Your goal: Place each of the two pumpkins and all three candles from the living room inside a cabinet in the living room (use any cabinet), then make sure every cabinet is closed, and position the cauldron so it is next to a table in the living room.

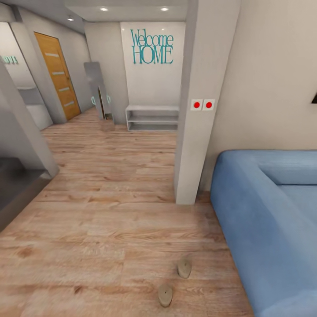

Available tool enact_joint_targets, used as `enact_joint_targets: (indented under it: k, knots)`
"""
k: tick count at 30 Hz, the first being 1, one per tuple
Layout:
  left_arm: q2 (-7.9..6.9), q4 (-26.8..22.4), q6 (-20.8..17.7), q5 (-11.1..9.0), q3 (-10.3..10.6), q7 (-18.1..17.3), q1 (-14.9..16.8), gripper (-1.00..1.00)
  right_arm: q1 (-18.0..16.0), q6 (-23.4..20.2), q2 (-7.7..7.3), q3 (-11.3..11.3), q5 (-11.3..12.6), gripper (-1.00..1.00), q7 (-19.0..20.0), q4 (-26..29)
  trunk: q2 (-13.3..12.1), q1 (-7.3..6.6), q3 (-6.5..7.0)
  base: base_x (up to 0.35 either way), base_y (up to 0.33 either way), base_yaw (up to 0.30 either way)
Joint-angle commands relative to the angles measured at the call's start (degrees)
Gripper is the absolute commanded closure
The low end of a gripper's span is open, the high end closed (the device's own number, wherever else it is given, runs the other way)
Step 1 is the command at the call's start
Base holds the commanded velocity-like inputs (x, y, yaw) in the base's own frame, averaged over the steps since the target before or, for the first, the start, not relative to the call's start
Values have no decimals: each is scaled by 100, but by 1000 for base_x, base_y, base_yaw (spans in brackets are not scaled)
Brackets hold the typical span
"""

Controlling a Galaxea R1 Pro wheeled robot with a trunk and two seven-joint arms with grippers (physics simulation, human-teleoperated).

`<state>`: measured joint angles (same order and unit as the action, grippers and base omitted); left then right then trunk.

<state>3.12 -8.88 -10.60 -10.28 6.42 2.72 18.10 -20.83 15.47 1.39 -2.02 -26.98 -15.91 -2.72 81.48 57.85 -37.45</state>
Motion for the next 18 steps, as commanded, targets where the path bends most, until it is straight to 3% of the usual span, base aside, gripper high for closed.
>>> enact_joint_targets:
  k: [1, 6, 13, 18]
  knots:
    - [-3, 0, -1, 0, 0, 0, 0, -100, 0, 0, 1, 0, -2, -100, 0, 0, 0, 0, 0, 332, 0, 0]
    - [-13, 2, 5, 0, 0, 0, 0, -100, 0, 0, -5, 0, -15, -100, 0, -1, 0, 0, 0, 281, 0, 0]
    - [-16, -44, 219, 0, -1, 3, 0, -100, 0, 7, -7, 0, -7, -100, 0, 24, 0, 0, 0, 43, 0, 0]
    - [-16, -352, 213, -8, -9, 28, 14, -100, 0, 8, 0, 5, 6, -100, -8, 61, 0, 0, 0, 3, 0, 0]
